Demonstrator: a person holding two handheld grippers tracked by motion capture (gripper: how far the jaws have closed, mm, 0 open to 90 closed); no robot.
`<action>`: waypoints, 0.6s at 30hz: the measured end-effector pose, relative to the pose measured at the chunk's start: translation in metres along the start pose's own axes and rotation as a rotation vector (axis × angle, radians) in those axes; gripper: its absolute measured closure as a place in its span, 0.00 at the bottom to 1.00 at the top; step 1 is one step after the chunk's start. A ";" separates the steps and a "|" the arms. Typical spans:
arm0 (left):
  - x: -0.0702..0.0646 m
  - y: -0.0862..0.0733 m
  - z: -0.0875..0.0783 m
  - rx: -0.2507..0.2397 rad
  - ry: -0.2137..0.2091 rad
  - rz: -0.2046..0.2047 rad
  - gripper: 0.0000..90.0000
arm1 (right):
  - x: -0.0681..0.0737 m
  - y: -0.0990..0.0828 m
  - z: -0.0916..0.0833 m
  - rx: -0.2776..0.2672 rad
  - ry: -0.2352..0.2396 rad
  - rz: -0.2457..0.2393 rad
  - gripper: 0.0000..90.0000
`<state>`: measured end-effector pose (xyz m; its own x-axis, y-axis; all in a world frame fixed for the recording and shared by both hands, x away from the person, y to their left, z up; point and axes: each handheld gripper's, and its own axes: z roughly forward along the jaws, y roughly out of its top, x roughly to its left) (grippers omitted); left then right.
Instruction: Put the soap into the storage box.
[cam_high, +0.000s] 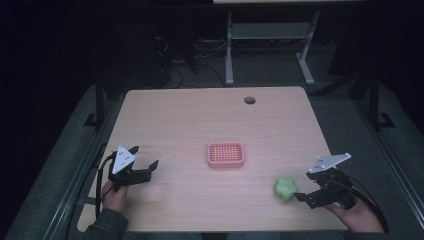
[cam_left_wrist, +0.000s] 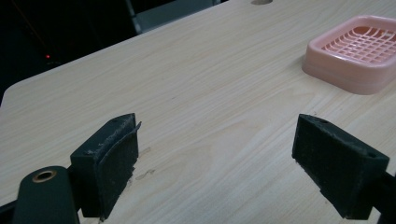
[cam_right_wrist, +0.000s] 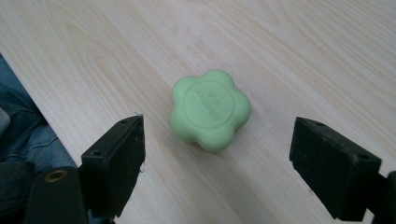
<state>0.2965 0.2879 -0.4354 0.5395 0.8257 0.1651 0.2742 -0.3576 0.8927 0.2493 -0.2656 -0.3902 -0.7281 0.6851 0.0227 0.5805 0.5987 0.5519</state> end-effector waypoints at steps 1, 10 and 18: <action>0.000 0.000 0.000 -0.002 0.002 0.001 0.16 | 0.000 0.001 0.001 0.008 0.003 -0.006 0.20; 0.000 -0.001 0.000 0.022 0.009 0.008 0.16 | 0.001 0.010 0.013 0.024 0.026 0.000 0.19; 0.000 0.000 -0.001 0.013 0.006 0.006 0.16 | 0.000 0.021 0.033 0.115 0.025 -0.017 0.18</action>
<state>0.2955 0.2883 -0.4354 0.5363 0.8262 0.1728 0.2813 -0.3680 0.8863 0.2735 -0.2391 -0.4055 -0.7463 0.6647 0.0357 0.6049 0.6549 0.4529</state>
